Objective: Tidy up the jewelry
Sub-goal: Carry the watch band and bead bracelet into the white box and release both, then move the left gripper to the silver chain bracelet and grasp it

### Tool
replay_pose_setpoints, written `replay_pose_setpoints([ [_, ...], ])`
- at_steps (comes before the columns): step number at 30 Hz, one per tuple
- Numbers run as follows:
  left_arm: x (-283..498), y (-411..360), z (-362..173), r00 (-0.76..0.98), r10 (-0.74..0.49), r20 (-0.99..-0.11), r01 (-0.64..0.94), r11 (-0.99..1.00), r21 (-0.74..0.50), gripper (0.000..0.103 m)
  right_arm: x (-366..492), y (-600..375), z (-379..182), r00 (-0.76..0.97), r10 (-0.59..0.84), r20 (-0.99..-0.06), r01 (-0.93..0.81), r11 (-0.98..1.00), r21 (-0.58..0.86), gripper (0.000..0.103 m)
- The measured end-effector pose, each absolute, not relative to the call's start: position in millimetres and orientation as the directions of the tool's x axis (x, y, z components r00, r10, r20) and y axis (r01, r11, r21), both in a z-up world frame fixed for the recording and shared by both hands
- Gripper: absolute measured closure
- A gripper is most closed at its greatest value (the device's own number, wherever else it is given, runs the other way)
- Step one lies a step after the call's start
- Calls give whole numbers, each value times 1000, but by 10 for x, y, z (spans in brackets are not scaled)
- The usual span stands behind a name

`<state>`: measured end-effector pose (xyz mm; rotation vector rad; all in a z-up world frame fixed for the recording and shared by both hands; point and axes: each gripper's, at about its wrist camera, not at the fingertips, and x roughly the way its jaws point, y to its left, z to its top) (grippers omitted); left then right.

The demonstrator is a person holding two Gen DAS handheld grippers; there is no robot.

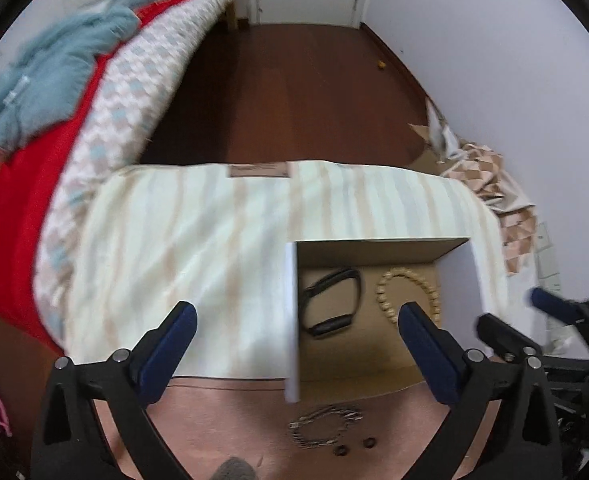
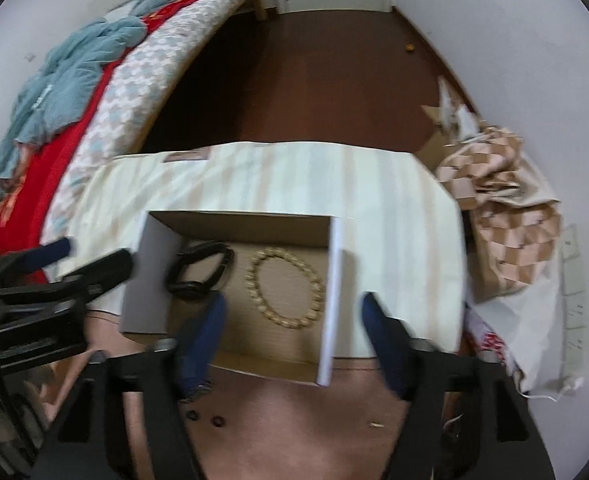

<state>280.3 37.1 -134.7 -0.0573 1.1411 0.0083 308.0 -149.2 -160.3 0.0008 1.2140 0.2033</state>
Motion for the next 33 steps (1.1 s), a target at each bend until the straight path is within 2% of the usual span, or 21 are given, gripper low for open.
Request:
replay_pose_setpoints([
  [1,2757,380,-1346,427,-2,-904,-41,999,-22,0,3057,-1509,-1610,337,133,-932,-142,986,89,10],
  [2,2711,389,-1352,434,15,-901,-47,999,-6,0,3027,-1517,-1629,338,115,-934,-130,989,74,7],
  [5,2602,414,-1379,443,57,-895,-61,998,33,0,2948,-1529,-1705,332,78,-940,-109,993,44,5],
  [16,2326,426,-1234,473,98,-876,-96,994,59,0,2739,-1550,-1608,375,31,-927,-80,997,1,4],
  [26,1890,454,-755,558,120,-821,-126,990,59,0,2356,-1521,-1057,482,15,-876,-74,997,-24,4],
  [33,1498,534,-571,586,131,-799,-158,986,46,0,2015,-1550,-748,525,42,-850,-67,998,8,4],
])
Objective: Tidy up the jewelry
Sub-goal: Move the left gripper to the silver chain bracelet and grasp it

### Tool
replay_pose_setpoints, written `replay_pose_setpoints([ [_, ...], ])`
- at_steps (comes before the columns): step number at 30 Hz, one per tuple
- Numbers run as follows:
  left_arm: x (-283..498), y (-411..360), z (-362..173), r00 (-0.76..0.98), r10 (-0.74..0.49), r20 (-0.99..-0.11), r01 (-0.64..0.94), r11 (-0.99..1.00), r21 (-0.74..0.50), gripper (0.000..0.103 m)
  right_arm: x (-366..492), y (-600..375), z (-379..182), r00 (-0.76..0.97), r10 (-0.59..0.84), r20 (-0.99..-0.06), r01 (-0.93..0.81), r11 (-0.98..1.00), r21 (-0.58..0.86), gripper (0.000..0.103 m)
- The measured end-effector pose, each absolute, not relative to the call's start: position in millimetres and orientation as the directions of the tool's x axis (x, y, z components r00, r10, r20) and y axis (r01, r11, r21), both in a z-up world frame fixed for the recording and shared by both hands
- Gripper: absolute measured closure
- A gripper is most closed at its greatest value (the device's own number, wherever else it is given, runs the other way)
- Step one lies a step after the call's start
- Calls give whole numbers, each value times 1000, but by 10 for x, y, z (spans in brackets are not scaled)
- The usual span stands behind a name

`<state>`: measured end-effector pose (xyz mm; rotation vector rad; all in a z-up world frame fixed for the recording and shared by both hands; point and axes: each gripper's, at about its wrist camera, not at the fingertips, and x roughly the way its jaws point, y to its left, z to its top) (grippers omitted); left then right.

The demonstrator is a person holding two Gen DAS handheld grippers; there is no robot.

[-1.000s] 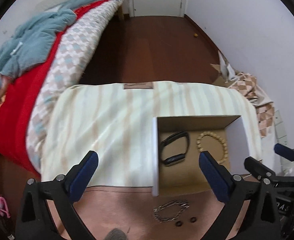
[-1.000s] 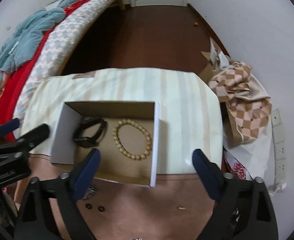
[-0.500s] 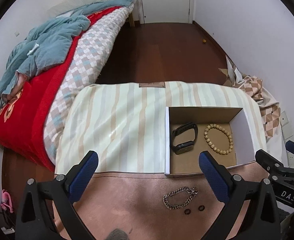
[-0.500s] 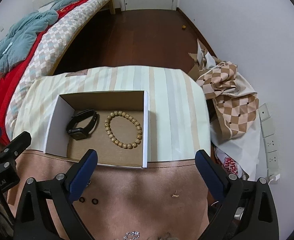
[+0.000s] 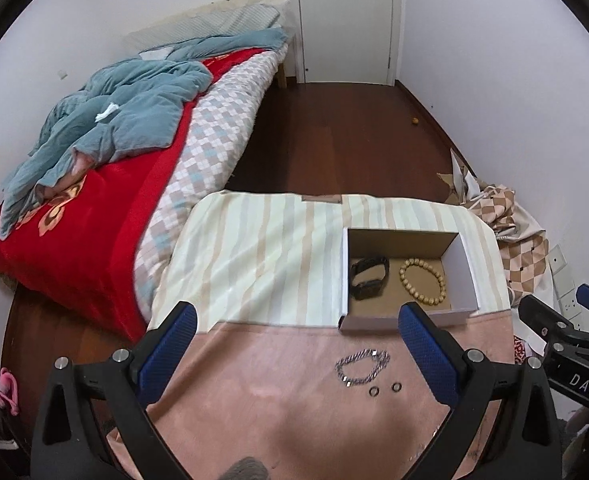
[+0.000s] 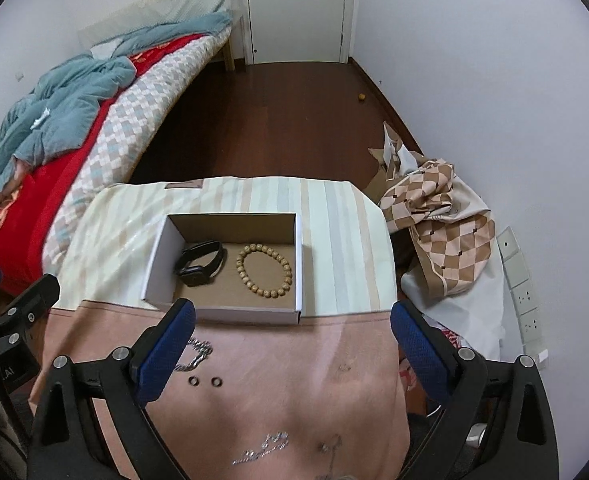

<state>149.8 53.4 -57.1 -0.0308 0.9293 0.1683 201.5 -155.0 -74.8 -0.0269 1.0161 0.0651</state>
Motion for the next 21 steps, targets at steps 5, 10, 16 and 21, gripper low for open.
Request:
replay_pose_setpoints([
  [5,1162,596,-820,541,152,-827,-182,981,61,0,1689,-1618,-953,479,49,-876,-48,998,29,4],
  [10,913,619,-1355,439,153,-886,-189,979,76,0,1302,-1686,-1634,333,81,-940,-24,997,78,4],
  [16,839,653,-1837,361,166,-918,-184,977,104,0,1057,-1699,-2346,246,103,-964,38,993,116,35],
  [21,921,715,-1981,341,167,-925,-184,977,108,0,1025,-1660,-2581,259,66,-964,63,994,85,41],
])
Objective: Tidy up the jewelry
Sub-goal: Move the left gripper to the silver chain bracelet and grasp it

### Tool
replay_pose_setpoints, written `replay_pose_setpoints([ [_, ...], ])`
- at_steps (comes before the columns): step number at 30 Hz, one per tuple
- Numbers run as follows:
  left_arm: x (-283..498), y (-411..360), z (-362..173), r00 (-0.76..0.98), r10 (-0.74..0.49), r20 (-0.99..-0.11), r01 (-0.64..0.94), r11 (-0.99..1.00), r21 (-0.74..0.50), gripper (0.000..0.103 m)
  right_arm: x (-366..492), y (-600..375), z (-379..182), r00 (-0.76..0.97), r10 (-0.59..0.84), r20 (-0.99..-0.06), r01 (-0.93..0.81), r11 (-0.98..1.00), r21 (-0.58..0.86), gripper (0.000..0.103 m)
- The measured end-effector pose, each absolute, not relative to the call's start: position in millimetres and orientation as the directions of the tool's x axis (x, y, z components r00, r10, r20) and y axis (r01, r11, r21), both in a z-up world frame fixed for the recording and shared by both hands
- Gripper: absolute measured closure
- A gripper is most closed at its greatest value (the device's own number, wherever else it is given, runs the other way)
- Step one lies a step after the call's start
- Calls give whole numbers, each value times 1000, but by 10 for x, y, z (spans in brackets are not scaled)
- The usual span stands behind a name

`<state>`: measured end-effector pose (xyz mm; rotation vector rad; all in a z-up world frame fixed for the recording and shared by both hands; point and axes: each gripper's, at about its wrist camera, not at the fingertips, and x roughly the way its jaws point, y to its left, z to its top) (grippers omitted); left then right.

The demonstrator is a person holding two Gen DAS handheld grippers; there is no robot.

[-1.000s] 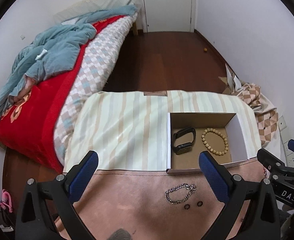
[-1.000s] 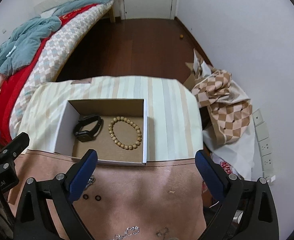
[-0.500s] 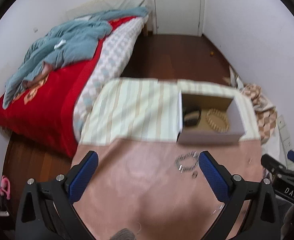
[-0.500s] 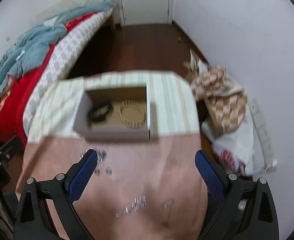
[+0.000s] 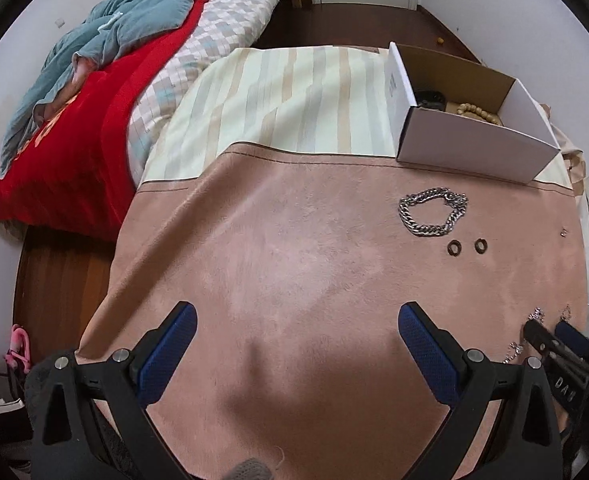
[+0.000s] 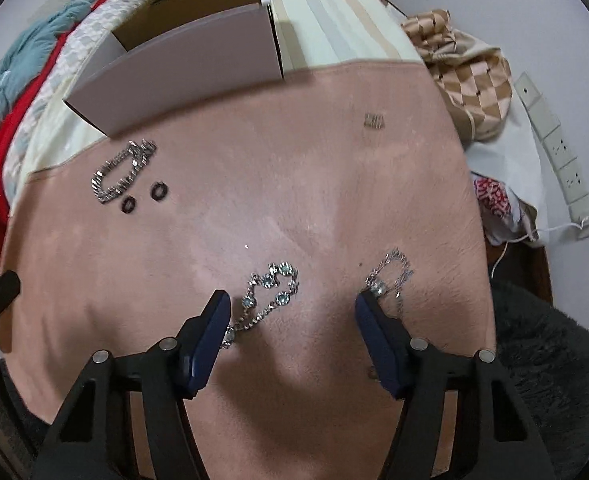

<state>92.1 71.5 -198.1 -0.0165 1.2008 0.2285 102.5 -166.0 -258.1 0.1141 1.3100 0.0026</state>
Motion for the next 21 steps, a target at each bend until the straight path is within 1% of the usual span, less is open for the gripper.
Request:
replay_pose_setpoints([
  [2,985,726,-2009,339,166,-926,-184,977,108,0,1008,-1588,-2582,275,43,-961,47,997,58,49],
  [3,1014,731,-2019,338,165,-927,-185,977,107,0,1010,-1561,-2577,283,29,-959,42,998,43,56],
  [4,1043,735,-2027,337,163,-927,-187,977,104,0,1002,-1533,-2569,301,11,-954,35,999,23,88],
  [5,1072,739,-2033,338,158,-928,-189,977,98,0,1004,-1527,-2566,309,33,-951,36,998,46,95],
  [8,1147,754,-2038,344,153,-926,-190,978,91,0,1054,-1616,-2499,324,95,-941,56,991,120,102],
  [13,1303,769,-2058,352,116,-929,-190,981,51,1,1117,-1834,-2250,383,188,-904,87,967,238,102],
  [17,1476,752,-2109,351,65,-934,-177,984,2,1,1233,-1845,-2042,416,229,-880,75,956,285,102],
  [21,1726,673,-2249,331,17,-944,-130,991,-28,1,1379,-1818,-1977,432,229,-872,63,957,282,102],
])
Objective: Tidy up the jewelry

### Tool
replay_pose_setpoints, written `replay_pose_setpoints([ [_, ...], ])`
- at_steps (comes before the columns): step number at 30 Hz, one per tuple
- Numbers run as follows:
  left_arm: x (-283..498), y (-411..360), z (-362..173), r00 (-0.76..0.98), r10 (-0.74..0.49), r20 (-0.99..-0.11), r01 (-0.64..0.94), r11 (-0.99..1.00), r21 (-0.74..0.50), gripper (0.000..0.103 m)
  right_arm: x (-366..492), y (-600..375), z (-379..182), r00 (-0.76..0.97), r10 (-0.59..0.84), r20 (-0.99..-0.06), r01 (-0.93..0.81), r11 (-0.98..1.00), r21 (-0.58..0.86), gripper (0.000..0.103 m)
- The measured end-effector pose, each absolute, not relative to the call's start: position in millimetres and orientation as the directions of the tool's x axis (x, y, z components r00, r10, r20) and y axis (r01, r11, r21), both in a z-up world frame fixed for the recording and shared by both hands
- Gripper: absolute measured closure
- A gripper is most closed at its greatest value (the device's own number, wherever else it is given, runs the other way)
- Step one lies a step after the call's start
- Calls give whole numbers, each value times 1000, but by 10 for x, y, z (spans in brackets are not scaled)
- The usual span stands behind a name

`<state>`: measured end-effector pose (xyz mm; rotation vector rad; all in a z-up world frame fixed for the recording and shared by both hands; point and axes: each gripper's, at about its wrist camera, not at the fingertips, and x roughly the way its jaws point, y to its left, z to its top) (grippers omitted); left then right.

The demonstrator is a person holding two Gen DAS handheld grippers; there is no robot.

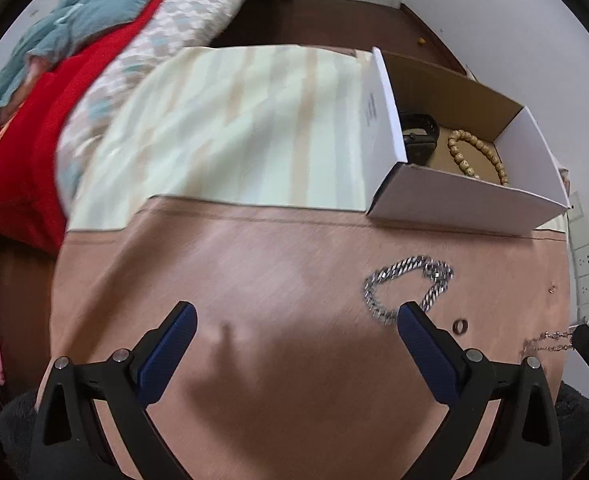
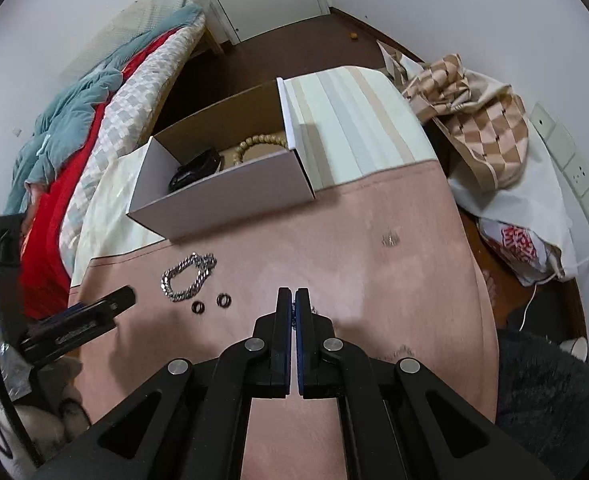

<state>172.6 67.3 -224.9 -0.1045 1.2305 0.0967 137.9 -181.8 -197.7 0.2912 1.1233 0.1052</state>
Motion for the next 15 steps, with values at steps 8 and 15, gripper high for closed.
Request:
replay_pose_setpoints([
  [8,1972,412,-2487,293,20,-956,-23,1000,14,32,1588,-1807,-2093,421,213,-882,74,961,267,101],
  [15,1915,277,-2438,328,-32,-944,57,998,-14,95,1668,-1879,-2088,428,201,-881,87,961,262,101],
])
